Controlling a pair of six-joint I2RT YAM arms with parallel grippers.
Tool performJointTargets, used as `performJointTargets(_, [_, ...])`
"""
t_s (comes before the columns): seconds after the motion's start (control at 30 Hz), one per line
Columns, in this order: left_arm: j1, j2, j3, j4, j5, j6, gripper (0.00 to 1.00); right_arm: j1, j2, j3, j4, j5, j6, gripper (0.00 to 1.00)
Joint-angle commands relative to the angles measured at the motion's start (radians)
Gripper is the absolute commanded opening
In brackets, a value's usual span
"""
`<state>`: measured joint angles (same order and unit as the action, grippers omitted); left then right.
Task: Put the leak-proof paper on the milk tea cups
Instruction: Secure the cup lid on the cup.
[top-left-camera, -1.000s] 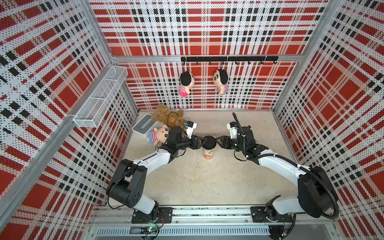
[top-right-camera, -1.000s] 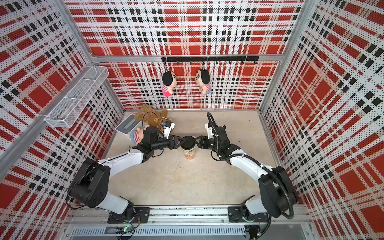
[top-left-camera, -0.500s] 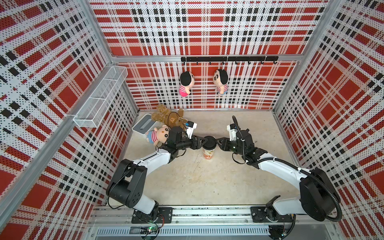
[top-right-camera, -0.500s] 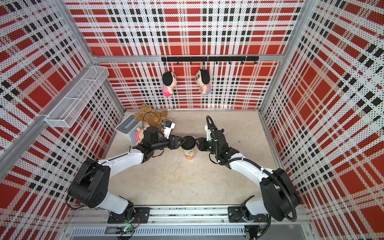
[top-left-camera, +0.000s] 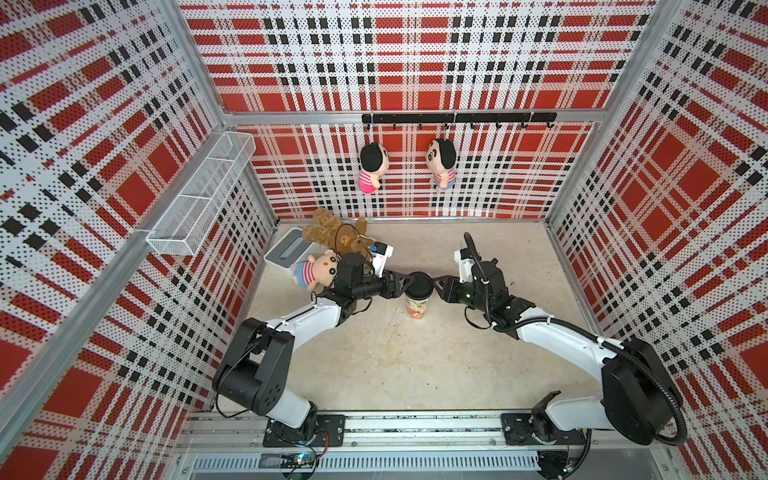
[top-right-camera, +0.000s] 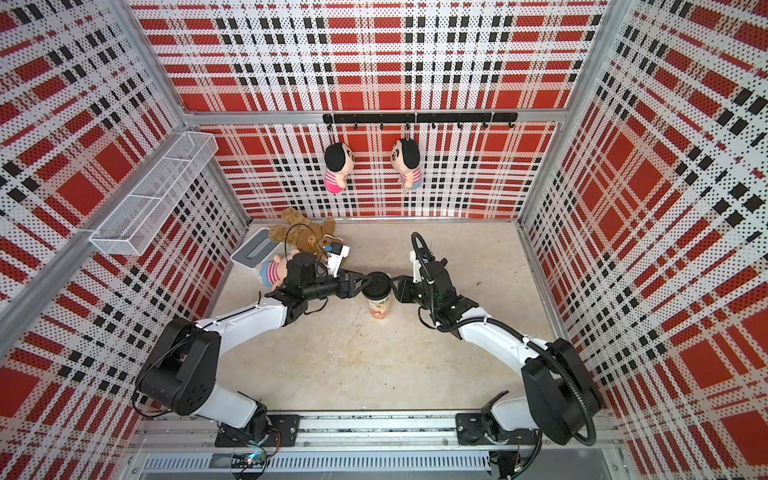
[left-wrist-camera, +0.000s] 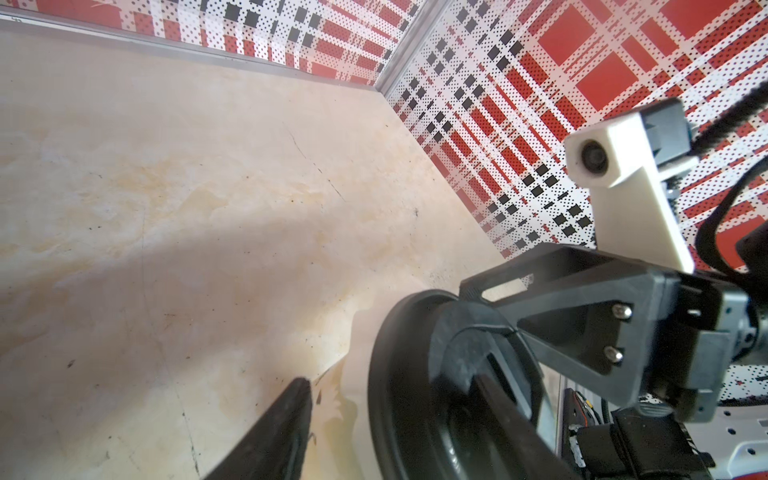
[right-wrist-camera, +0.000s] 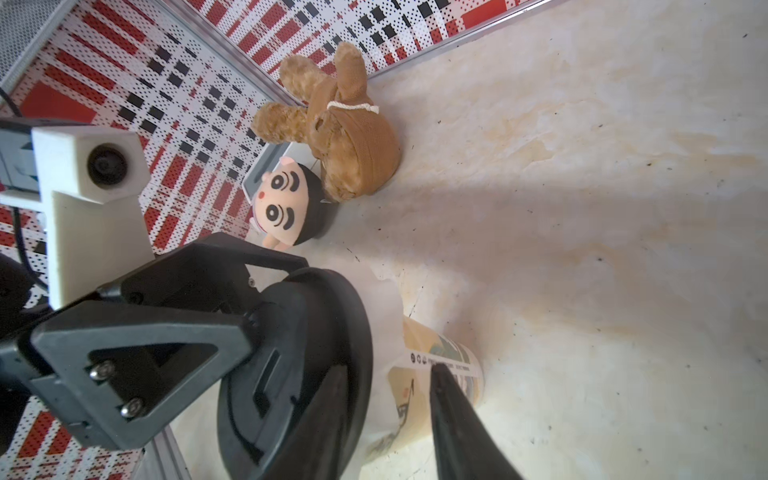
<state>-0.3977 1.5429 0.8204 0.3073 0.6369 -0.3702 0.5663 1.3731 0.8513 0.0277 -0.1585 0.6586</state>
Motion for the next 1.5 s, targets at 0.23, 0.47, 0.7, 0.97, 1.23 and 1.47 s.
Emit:
performJointTargets(0.23, [-0.001,0.067,-0.054,-0.206,-0.095,0.04,0.63,0.007,-0.008,0.034,0.053,-0.098,-0.025,0.59])
performJointTargets(0.47, [-0.003,0.047,-0.061,-0.141,-0.03,0.007,0.63,0.007,0.083,0.025,0.049,-0.082,-0.009,0.51])
performJointTargets(0.7, [0.023,0.011,-0.051,0.138,0.098,-0.229,0.67,0.009,0.133,-0.023,-0.001,-0.043,0.016,0.36])
performJointTargets(0.97, [0.065,-0.084,-0.131,0.441,0.084,-0.426,0.71,0.009,0.145,-0.082,0.057,-0.056,-0.026,0.31])
performJointTargets(1.23, [0.07,-0.049,-0.215,0.452,0.086,-0.423,0.61,0.01,0.145,-0.078,0.045,-0.061,-0.073,0.31])
performJointTargets(1.47, [0.06,-0.029,-0.212,0.461,0.104,-0.408,0.59,0.01,0.146,-0.084,0.062,-0.071,-0.075,0.3])
